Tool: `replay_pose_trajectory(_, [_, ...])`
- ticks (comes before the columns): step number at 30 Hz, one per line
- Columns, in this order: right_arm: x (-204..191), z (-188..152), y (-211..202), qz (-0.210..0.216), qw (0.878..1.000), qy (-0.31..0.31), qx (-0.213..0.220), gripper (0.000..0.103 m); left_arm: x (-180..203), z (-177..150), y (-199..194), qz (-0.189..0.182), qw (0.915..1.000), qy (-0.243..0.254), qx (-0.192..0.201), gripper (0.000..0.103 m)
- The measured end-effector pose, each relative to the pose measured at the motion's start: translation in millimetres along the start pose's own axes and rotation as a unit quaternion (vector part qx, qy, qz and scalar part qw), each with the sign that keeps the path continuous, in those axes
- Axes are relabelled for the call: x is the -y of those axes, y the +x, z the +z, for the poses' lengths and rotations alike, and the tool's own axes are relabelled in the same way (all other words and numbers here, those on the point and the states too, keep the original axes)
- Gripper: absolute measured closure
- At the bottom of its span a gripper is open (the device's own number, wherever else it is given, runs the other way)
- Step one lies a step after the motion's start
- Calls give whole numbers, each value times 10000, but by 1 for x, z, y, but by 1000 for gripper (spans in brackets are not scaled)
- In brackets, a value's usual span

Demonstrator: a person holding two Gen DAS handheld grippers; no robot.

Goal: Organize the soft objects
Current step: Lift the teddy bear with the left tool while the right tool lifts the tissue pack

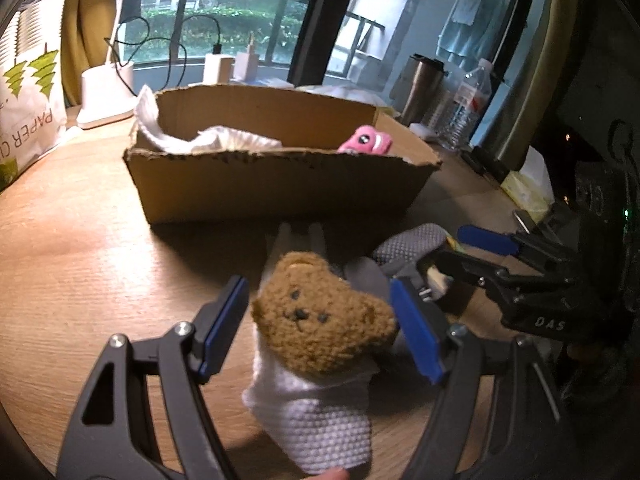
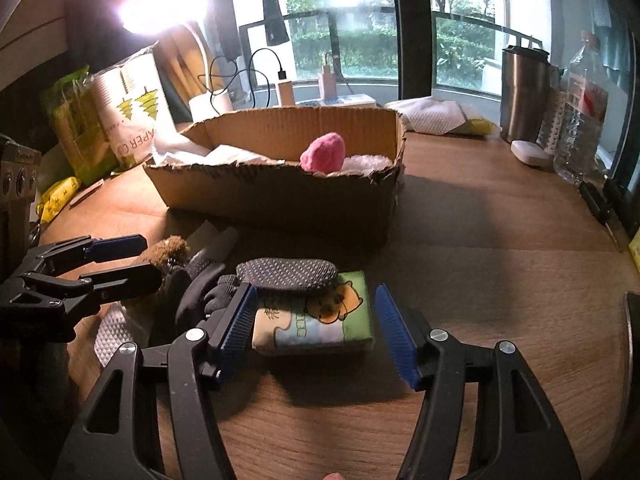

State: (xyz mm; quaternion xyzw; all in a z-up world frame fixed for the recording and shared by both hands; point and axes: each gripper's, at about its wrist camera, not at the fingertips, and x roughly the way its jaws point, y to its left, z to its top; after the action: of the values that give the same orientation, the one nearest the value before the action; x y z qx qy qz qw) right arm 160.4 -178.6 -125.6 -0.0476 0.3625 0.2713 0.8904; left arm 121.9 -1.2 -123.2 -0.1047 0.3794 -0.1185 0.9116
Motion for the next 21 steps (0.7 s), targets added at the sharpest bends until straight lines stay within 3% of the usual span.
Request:
replay_pose_trajectory(7, [-2, -2, 4, 11, 9999, -52, -121, 37, 0, -2, 9, -7, 9997, -22, -259, 27])
replay_pose_trajectory(10, [-3, -2, 8, 30, 9998, -91, -200, 33, -2, -2, 15, 23, 9991, -50, -411, 27])
replay_pose_trajectory(16, [-2, -2, 14, 48, 9994, -74, -348, 32, -3, -5, 11, -25, 9995, -49, -322, 28])
replay_pose_trajectory(18, [-2, -2, 16, 51, 9992, -74, -396, 32, -1, -6, 10, -59, 9995, 23, -308, 37])
replay_pose_trajectory(21, [-5, -2, 18, 9, 9987, -113, -492, 32, 2, -6, 11, -84, 9994, 98, -323, 42])
